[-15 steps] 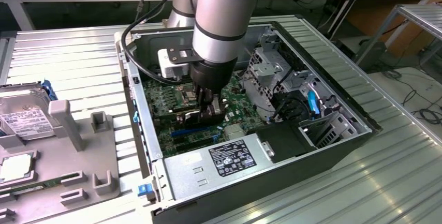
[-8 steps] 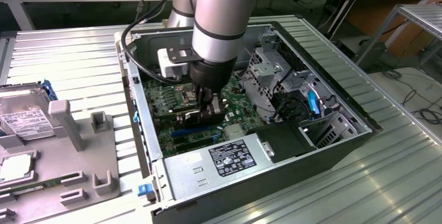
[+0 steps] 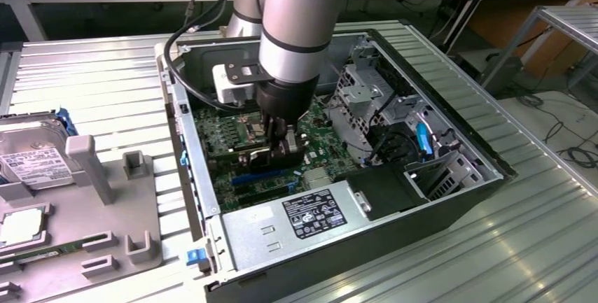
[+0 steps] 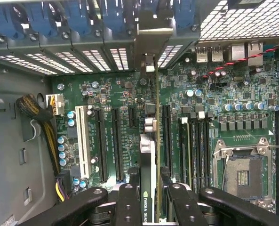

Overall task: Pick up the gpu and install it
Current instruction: 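Insert the gpu into the slot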

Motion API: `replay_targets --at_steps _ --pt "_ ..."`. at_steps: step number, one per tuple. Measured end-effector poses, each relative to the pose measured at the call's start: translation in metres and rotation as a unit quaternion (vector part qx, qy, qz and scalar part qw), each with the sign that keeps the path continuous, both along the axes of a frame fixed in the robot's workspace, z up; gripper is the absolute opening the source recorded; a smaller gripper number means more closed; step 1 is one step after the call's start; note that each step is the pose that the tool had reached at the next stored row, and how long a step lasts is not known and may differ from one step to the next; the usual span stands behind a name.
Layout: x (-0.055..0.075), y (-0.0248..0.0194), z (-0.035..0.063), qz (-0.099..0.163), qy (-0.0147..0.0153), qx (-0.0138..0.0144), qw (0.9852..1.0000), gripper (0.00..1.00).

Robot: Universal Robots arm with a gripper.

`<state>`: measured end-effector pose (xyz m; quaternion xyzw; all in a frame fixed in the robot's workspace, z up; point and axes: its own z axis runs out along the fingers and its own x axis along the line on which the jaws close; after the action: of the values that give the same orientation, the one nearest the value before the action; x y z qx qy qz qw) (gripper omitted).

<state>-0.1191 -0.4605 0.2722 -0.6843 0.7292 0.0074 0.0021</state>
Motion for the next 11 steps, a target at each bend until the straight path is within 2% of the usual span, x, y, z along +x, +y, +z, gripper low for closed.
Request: replay_targets --at_steps 3,4,11 --pt "-0.0006 0.0005 -0.0026 0.000 -0.0056 -0.0001 1.0000 0.27" --pt "-0.0008 0.0007 -0.0029 0.000 -0.0065 -0.0002 1.0000 0.27" --pt "-0.0051 0.0009 -0.0032 0.000 -0.0080 -0.0001 1.0000 0.27"
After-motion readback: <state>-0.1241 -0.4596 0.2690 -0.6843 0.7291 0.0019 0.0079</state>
